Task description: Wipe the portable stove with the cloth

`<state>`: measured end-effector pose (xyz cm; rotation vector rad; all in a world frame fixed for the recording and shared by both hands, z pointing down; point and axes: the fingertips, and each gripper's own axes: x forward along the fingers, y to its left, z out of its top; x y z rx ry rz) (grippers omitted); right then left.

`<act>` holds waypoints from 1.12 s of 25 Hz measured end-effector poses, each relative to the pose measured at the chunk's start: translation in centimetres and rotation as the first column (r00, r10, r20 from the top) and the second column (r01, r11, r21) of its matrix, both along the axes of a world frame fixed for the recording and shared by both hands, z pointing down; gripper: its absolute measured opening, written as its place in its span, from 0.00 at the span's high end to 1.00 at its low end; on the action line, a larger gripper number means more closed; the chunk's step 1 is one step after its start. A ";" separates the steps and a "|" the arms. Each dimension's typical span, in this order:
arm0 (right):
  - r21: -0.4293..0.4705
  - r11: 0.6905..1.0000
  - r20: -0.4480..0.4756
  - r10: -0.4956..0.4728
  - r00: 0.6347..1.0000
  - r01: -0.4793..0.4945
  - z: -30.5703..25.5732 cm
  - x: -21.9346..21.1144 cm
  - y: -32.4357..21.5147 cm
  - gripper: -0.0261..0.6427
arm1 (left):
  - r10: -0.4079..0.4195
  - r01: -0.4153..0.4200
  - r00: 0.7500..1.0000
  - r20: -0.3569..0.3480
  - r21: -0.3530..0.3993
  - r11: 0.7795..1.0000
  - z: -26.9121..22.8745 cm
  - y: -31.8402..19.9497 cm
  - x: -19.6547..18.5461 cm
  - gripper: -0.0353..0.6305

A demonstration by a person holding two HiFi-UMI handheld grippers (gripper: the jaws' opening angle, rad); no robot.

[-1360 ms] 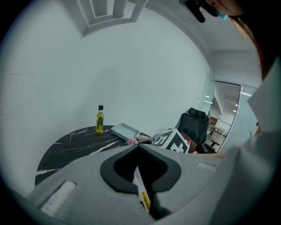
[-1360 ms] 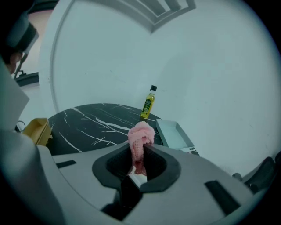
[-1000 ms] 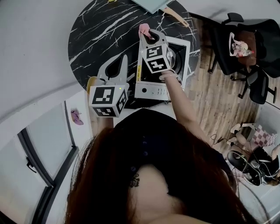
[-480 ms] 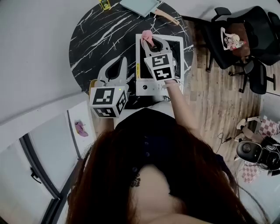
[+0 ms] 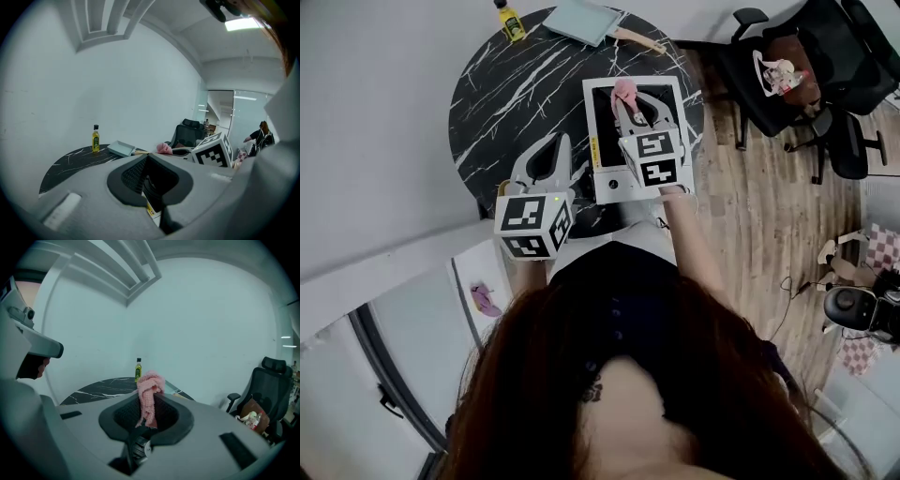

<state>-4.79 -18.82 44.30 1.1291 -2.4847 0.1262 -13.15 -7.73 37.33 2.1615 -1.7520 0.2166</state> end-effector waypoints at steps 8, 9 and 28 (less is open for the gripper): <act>0.035 0.995 0.059 0.087 0.994 -0.089 -2.6 2.6 2.6 0.87 | 0.039 -0.040 0.999 0.016 0.036 0.999 -0.8 1.5 0.0 0.93; 0.039 0.994 0.068 0.095 0.993 -0.097 -3.0 2.8 2.9 0.87 | 0.045 -0.046 0.999 0.018 0.041 0.998 -1.0 1.6 0.1 0.93; 0.119 0.983 0.123 0.127 0.984 -0.142 -7.1 6.9 7.6 0.87 | 0.097 -0.101 0.994 0.049 0.077 0.992 -2.3 1.8 2.4 0.93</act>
